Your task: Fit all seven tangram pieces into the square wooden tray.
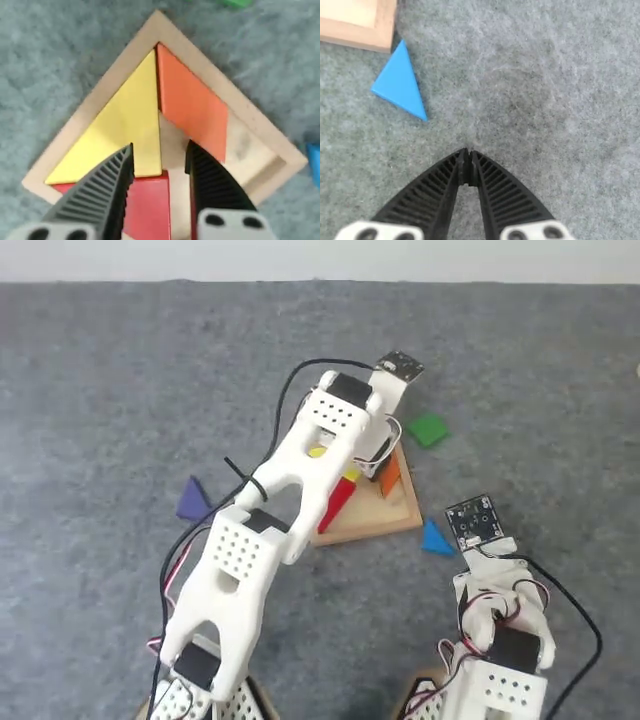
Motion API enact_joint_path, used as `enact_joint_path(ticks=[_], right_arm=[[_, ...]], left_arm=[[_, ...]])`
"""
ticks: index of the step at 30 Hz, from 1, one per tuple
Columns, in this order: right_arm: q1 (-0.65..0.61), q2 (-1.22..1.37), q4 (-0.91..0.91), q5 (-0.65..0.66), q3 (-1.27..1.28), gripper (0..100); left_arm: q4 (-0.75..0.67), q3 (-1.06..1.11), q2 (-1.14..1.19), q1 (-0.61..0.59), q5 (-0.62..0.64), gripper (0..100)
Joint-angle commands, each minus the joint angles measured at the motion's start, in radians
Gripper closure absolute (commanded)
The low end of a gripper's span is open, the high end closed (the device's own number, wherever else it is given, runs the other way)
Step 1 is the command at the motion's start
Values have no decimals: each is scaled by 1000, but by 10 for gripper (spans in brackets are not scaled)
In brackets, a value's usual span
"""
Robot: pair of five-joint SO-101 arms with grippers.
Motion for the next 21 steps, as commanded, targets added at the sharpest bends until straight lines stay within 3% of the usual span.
enact_joint_path(ticks=[1, 7, 13, 17, 21], right_arm=[[-5, 2, 8, 11, 14, 989], [-5, 2, 8, 11, 14, 989], [-5, 2, 8, 11, 14, 989], [-5, 2, 8, 11, 14, 989], [-5, 2, 8, 11, 14, 989]], left_arm=[[-37, -1, 14, 23, -31, 837], [17, -53, -95, -21, -28, 837], [114, 4, -391, -37, -26, 838], [84, 203, -655, -48, -32, 858], [-38, 553, -881, -169, -31, 856]])
